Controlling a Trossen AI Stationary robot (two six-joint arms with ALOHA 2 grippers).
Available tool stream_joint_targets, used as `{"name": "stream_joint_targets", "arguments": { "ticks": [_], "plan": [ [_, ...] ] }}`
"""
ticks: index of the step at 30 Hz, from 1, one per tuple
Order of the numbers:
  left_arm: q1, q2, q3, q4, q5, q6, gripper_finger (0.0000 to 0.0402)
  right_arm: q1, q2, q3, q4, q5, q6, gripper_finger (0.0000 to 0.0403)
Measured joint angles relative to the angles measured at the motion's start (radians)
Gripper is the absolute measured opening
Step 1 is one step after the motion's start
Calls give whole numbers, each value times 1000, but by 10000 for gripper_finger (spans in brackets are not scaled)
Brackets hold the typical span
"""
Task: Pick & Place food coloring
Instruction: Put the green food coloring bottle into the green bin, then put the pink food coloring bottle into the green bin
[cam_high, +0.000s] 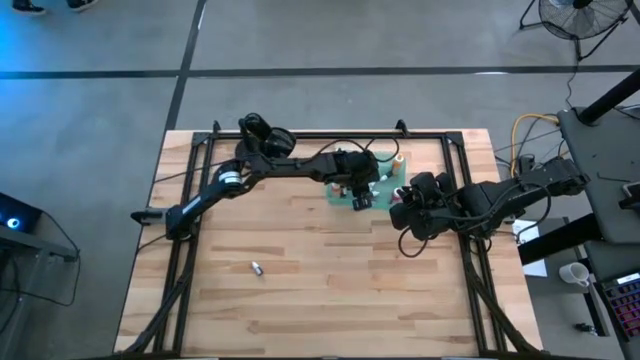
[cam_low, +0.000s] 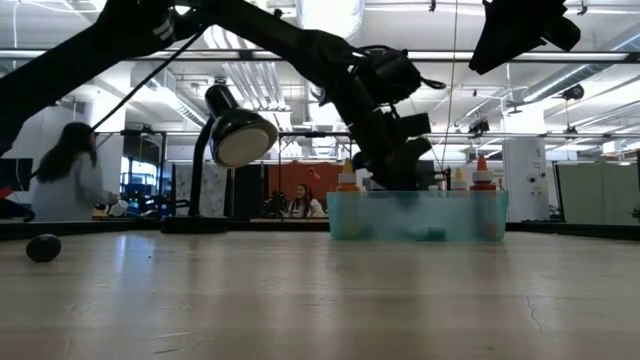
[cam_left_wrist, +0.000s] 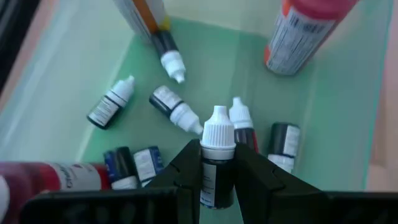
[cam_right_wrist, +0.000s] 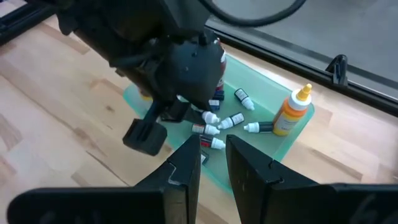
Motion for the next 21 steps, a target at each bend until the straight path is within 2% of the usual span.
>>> {"name": "stream_joint_targets", "arguments": {
  "ticks": [13, 21],
  "plan": [
    [1, 44, -1, -34, -6, -39, 101, 0, 0, -3, -8, 2, -4, 68],
    [-3, -11, 61, -32, -14, -40, 112, 0, 0, -6, -20, 7, -4, 68]
  ]
}}
